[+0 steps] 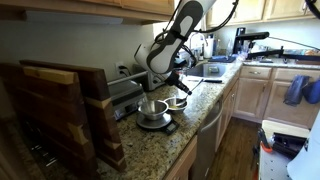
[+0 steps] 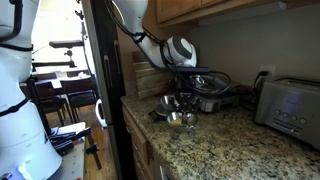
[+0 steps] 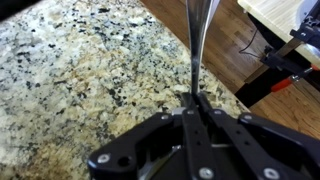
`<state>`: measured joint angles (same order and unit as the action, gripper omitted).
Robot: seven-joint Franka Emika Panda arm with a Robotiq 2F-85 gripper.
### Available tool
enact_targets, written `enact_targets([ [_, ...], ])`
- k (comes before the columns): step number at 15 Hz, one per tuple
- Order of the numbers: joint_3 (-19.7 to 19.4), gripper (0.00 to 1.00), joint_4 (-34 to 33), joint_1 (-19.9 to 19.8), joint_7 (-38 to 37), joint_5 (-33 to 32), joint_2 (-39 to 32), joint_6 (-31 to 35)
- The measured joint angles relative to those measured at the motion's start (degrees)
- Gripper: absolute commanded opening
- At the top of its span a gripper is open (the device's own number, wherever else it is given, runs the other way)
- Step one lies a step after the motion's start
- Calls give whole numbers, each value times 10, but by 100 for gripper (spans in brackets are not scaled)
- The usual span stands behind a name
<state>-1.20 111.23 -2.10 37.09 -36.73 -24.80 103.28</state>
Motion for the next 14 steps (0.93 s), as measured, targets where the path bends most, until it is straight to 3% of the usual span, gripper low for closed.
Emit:
enact_targets([
  [14,19,2,0,20,1,-89,-18,-6],
])
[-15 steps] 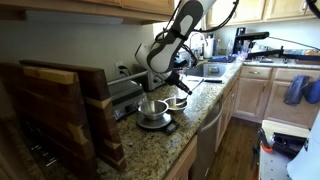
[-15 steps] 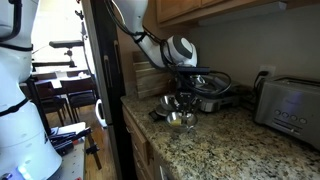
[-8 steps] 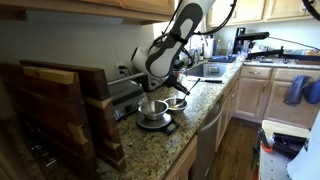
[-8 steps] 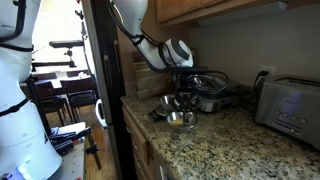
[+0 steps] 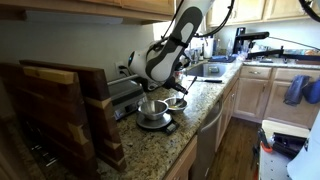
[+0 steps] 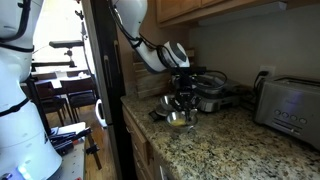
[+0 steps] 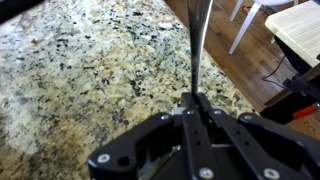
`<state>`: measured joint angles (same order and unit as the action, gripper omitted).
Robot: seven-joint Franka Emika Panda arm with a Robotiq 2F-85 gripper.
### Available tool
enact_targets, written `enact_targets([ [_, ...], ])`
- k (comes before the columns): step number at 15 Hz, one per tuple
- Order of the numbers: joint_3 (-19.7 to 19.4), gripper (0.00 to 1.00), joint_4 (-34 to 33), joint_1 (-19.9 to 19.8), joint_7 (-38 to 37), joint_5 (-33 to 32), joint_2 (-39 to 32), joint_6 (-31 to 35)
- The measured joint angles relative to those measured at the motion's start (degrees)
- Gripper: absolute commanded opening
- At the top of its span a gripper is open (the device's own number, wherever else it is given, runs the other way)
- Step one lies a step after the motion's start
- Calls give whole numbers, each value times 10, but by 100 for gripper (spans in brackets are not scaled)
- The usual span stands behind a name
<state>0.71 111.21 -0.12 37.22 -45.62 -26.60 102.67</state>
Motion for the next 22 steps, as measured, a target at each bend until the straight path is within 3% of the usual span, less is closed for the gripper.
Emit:
enact_targets([
  [13,6,2,0,0,4,3,-11,1],
  [22,9,2,-5,-8,17,71,-11,13],
])
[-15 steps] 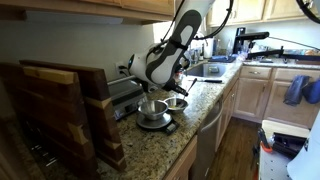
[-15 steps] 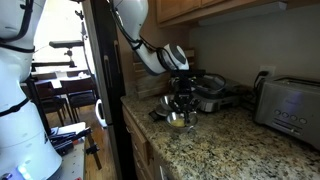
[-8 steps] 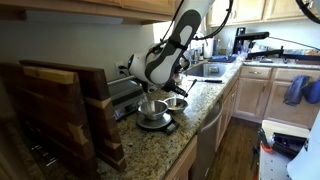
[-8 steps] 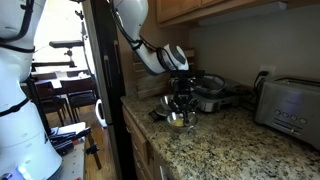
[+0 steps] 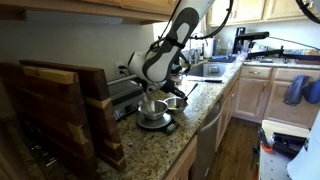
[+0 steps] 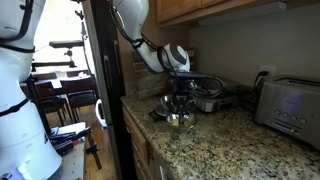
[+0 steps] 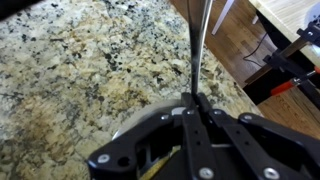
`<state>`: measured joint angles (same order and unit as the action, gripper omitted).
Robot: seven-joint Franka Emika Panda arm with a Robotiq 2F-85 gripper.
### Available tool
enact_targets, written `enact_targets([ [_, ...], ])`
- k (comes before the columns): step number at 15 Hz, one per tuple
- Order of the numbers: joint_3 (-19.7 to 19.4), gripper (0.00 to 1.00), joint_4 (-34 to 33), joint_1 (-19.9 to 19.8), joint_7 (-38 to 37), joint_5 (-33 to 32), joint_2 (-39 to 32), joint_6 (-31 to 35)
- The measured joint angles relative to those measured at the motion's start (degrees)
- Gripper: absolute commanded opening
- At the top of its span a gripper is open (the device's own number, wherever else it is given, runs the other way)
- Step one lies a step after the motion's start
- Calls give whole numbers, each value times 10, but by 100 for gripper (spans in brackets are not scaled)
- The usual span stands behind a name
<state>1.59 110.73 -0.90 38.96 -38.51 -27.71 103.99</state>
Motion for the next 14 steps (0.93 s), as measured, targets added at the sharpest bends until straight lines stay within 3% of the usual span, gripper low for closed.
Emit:
enact_targets([
  [14,0,2,-2,-41,49,101,9,62],
])
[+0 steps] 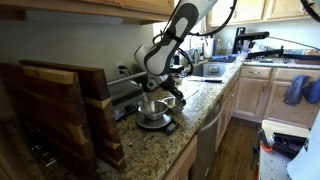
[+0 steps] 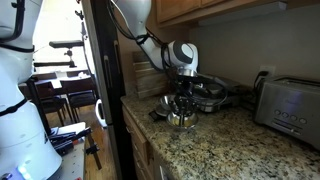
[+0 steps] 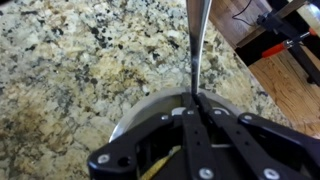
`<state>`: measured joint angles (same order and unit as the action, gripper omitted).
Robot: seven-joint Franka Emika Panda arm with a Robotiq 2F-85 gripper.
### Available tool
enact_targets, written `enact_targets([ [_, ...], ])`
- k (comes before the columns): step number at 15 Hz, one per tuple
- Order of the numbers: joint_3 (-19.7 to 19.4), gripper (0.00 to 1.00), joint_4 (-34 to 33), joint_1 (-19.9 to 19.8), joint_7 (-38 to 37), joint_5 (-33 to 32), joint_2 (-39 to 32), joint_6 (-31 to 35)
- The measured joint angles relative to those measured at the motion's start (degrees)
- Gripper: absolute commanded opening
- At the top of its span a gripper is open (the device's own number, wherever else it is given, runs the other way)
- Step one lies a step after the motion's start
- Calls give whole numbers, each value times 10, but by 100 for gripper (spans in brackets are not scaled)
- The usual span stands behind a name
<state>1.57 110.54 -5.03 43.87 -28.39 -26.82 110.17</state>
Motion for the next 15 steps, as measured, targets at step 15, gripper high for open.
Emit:
enact_targets([
  [15,-13,2,15,-12,17,11,10,25],
])
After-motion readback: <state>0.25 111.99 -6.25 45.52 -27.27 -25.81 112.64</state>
